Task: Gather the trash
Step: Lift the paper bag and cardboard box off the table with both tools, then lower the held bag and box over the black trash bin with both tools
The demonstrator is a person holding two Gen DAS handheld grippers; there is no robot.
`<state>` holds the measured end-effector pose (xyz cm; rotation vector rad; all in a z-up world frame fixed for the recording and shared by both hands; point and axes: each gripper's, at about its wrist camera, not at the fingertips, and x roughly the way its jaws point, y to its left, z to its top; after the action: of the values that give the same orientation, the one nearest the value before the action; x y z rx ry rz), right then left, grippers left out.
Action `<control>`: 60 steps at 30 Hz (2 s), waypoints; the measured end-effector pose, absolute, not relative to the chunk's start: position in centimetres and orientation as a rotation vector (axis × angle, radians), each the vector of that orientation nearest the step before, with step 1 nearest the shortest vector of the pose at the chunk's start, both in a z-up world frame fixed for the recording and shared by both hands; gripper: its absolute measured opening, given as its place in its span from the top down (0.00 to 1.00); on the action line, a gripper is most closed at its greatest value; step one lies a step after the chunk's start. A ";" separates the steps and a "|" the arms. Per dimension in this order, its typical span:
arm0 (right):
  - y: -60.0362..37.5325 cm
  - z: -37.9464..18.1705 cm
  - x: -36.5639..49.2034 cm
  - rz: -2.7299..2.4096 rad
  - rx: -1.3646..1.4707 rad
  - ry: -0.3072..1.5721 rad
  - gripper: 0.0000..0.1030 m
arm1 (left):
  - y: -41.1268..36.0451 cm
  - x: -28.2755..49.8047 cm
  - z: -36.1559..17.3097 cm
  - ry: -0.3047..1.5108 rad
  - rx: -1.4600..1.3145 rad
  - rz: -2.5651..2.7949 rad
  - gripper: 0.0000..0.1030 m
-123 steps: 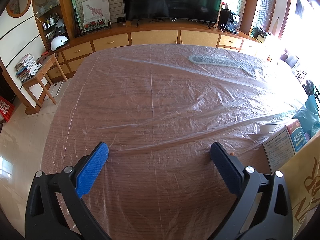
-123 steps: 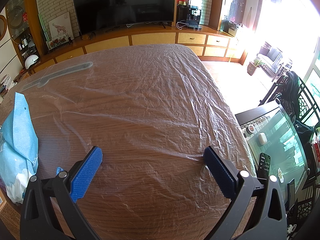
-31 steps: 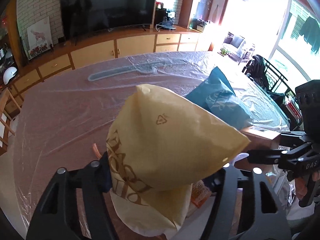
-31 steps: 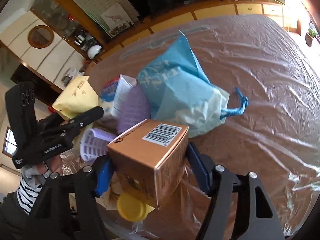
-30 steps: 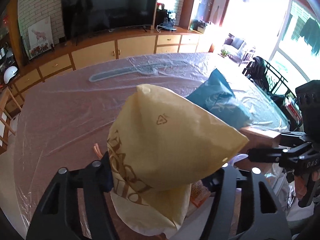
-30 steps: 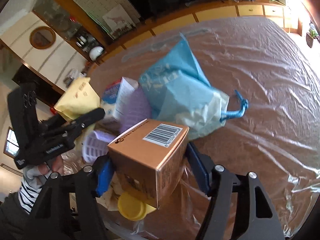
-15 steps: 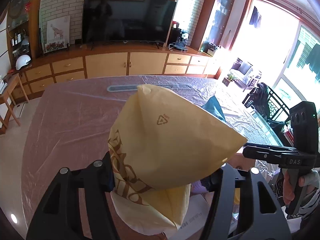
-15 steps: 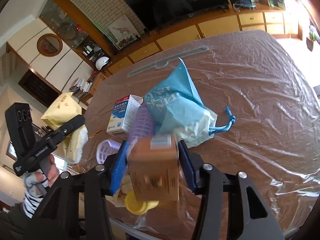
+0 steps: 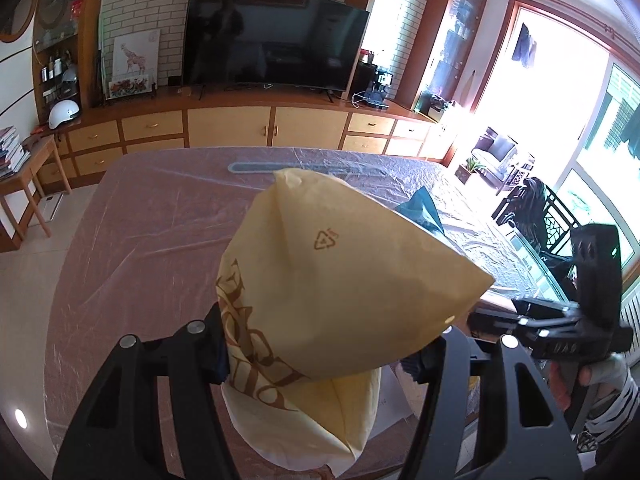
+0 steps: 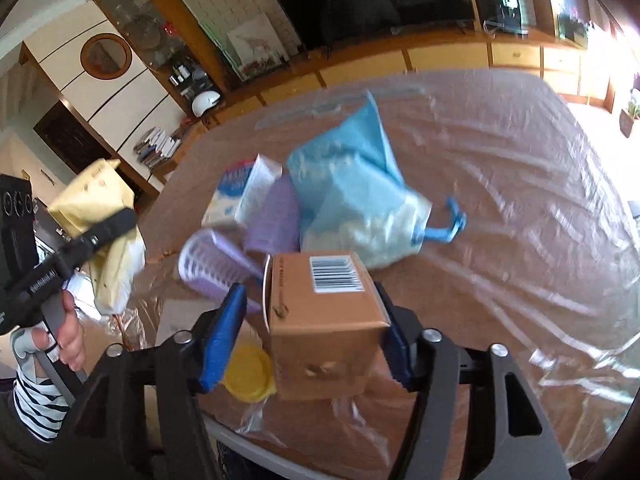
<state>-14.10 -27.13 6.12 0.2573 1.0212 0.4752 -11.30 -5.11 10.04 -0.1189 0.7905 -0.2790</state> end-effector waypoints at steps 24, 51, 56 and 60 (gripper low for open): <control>-28.9 4.6 -17.8 0.441 0.143 1.010 0.51 | -5.8 -12.8 9.2 0.794 -0.104 -0.243 0.40; -27.4 9.1 -28.0 0.493 0.301 0.944 0.56 | -6.3 -25.2 7.2 0.904 -0.071 -0.451 0.40; -26.2 7.7 -31.0 0.459 0.315 0.979 0.56 | -6.6 -27.2 5.6 0.948 -0.051 -0.506 0.40; -25.6 5.9 -32.4 0.418 0.326 1.015 0.56 | -7.2 -28.5 4.2 0.976 -0.036 -0.536 0.40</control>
<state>-32.42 -25.60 5.94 0.3264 1.0145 0.4176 -28.52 -7.19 4.17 -0.0364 0.9761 -0.5361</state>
